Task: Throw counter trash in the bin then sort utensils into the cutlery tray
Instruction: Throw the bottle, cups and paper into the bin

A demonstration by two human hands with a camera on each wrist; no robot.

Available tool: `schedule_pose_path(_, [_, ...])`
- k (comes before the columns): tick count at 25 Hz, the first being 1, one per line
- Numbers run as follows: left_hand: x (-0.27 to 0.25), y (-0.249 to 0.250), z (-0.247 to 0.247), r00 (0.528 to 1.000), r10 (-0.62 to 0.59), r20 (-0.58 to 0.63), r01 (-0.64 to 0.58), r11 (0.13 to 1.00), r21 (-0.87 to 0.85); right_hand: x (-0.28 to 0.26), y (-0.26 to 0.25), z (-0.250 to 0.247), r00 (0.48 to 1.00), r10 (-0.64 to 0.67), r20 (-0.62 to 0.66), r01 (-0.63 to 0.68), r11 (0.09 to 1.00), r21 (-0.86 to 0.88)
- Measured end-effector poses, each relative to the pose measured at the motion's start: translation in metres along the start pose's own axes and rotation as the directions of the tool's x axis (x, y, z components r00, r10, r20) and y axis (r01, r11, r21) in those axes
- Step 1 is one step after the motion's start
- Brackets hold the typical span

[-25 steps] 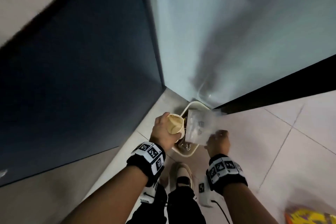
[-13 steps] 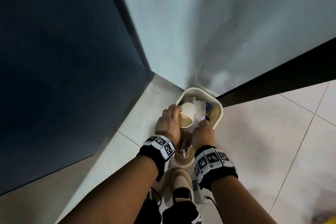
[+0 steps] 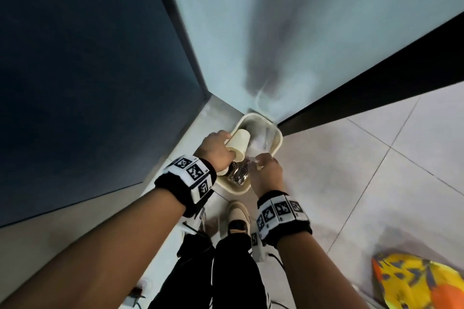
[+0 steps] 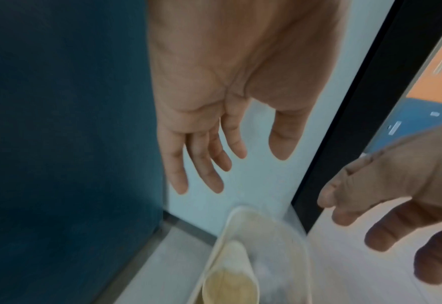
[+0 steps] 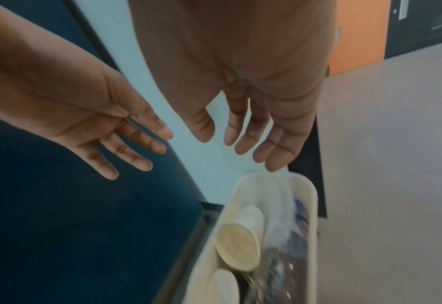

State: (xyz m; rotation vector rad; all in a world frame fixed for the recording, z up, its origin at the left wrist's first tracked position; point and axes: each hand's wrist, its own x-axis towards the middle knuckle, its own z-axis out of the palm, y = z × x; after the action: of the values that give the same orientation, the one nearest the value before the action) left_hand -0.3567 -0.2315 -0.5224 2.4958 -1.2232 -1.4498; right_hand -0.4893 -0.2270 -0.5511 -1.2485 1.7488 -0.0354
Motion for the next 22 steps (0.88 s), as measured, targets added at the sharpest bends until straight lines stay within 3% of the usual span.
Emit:
schedule_pose_path(5, [-0.106, 0.045, -0.106, 0.993, 0.109, -0.042, -0.111, 0.993, -0.048, -0.076, -0.079, -0.064, 0.992, -0.123, 0.039, 0.121, 0.992, 0.04])
schedule_pose_path(9, [-0.212, 0.079, -0.188, 0.98, 0.165, -0.109, -0.174, 0.982, -0.078, -0.155, -0.162, -0.126, 0.947, -0.318, 0.05, 0.318, 0.948, -0.004])
schedule_pose_path(12, [-0.3, 0.098, -0.244, 0.949, 0.195, -0.248, -0.229, 0.966, -0.117, -0.216, -0.226, -0.163, 0.849, -0.523, 0.069, 0.526, 0.85, -0.02])
schedule_pose_path(16, [-0.395, 0.084, -0.302, 0.854, 0.183, -0.487, -0.324, 0.92, -0.222, -0.293, -0.31, -0.181, 0.673, -0.728, 0.13, 0.737, 0.676, -0.026])
schedule_pose_path(22, [-0.482, 0.002, -0.377, 0.695, -0.02, -0.719, -0.312, 0.892, -0.327, -0.386, -0.429, -0.155, 0.382, -0.9, 0.21, 0.917, 0.397, 0.035])
